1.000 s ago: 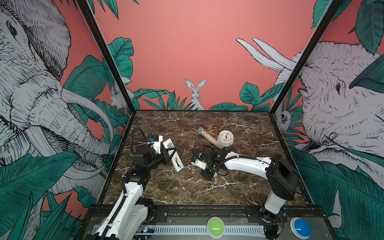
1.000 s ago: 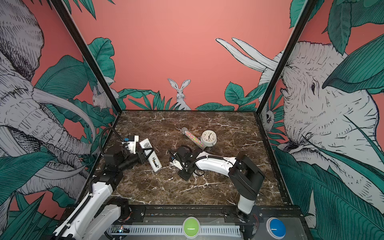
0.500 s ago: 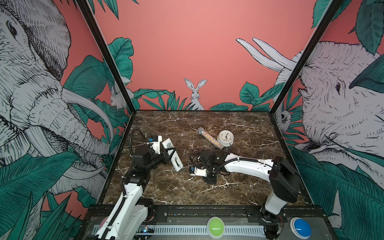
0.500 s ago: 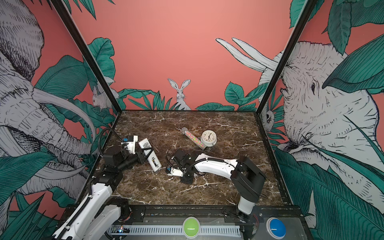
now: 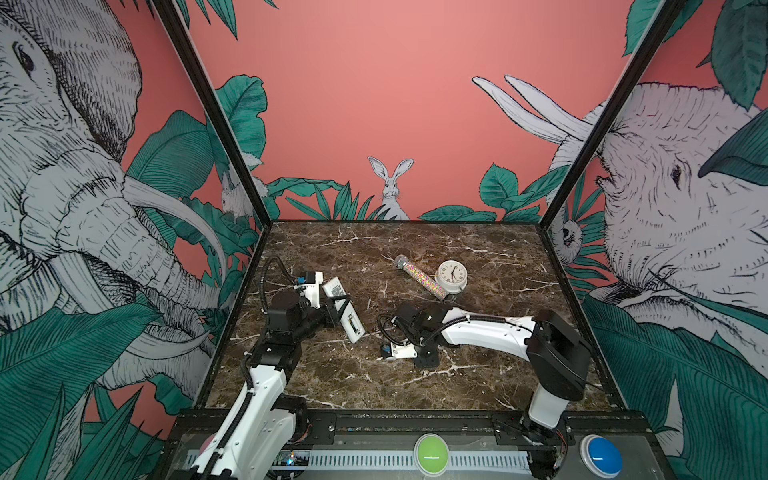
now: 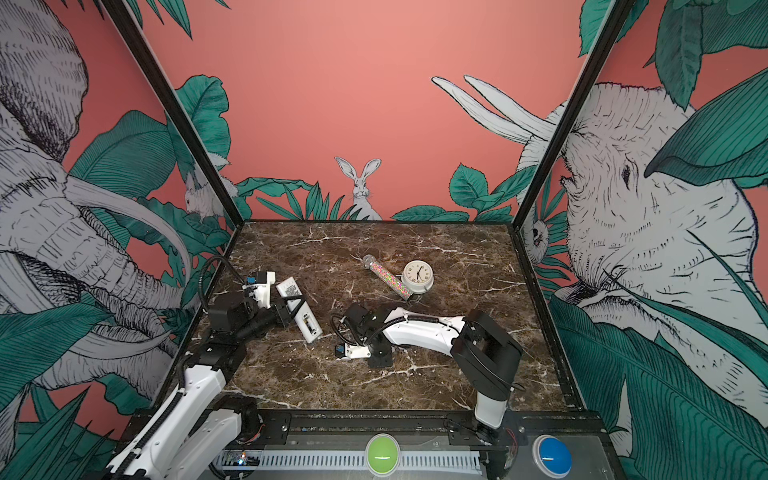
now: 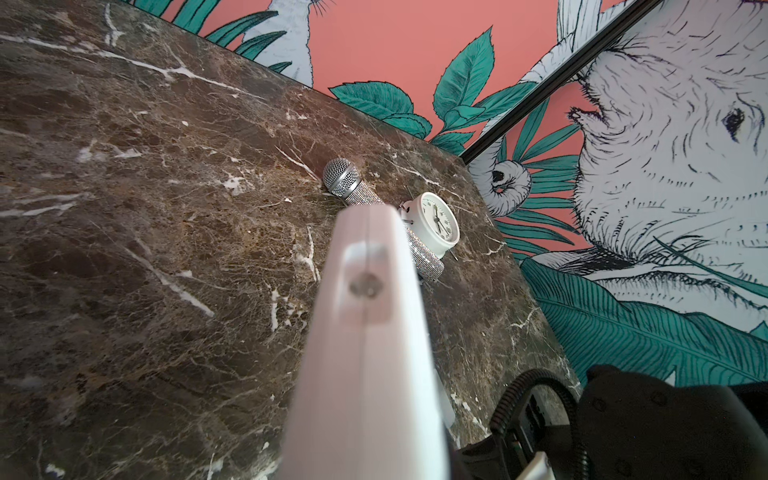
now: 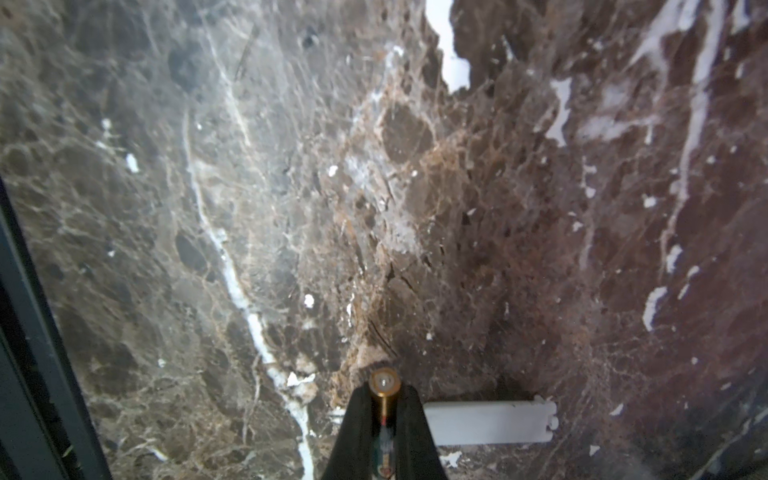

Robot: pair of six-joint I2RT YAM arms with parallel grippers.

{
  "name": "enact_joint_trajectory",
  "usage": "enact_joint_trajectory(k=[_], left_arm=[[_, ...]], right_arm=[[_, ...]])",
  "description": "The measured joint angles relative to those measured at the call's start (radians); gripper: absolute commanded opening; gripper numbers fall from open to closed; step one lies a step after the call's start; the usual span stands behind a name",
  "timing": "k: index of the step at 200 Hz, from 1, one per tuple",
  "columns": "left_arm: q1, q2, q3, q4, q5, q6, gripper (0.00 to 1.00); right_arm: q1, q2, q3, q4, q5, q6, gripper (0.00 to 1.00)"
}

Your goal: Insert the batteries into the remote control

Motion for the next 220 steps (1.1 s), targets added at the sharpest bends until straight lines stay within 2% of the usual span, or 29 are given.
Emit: enact_joint_trajectory(k=[86, 153, 220], left_arm=[[0.0, 0.032, 0.0, 0.007, -0.006, 0.0, 0.0], [0.0, 0.037, 0.0, 0.016, -0.007, 0.0, 0.0], [0.0, 0.037, 0.0, 0.023, -0.008, 0.0, 0.0]], right_arm=[[0.018, 0.05, 0.003, 0.037, 0.007, -0.034, 0.0], [0.022, 0.064, 0.003, 0.056, -0.002, -0.033, 0.12], [0.023, 0.064, 0.002, 0.066, -0.01, -0.026, 0.3]])
